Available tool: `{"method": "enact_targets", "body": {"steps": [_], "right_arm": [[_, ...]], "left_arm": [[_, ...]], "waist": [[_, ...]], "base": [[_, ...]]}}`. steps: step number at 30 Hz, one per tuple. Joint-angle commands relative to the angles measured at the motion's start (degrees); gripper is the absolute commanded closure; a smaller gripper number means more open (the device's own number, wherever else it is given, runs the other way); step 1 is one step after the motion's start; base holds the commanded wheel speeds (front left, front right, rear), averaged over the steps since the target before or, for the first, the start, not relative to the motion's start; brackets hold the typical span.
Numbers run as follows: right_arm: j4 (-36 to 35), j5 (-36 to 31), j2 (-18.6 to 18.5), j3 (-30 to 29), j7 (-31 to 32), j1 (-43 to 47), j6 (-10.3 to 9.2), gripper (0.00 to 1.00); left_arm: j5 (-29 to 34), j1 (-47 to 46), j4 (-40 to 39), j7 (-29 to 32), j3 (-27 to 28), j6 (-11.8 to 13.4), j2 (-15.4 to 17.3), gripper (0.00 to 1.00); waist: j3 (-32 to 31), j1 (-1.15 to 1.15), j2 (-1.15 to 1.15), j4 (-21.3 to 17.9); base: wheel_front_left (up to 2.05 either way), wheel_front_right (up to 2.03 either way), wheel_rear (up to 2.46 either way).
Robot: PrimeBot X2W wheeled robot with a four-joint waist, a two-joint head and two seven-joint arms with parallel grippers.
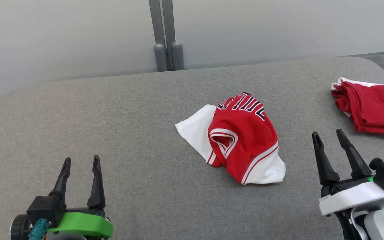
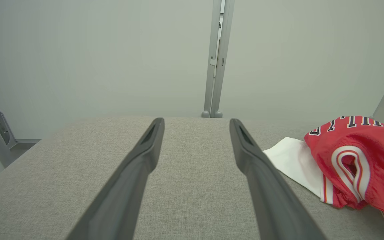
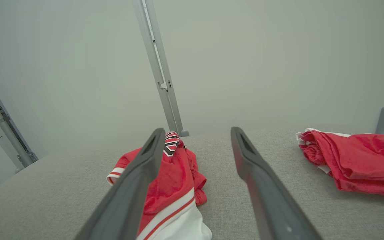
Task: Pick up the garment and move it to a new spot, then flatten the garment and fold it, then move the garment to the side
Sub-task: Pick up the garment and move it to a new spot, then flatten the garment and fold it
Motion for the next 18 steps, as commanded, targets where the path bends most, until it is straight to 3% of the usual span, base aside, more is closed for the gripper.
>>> {"method": "enact_targets", "body": {"steps": [1, 18], "right_arm": [[0.07, 0.34, -0.28, 0.1, -0.14, -0.27, -0.02, 0.0], [0.38, 0.69, -0.15, 0.97, -0.14, -0.68, -0.02, 0.0]], "left_arm": [[0.53, 0.44, -0.19, -0.29, 0.37, -0.52, -0.28, 0.0], [2.52, 0.15, 2.42, -0.25, 1.88, -3.52, -2.44, 0.0]], "waist": [[-0.08, 0.0, 0.0, -0.13], [-0.07, 0.0, 0.0, -1.16]], "base": [[0.0, 0.0, 0.0], [0.0, 0.0, 0.0]]}}
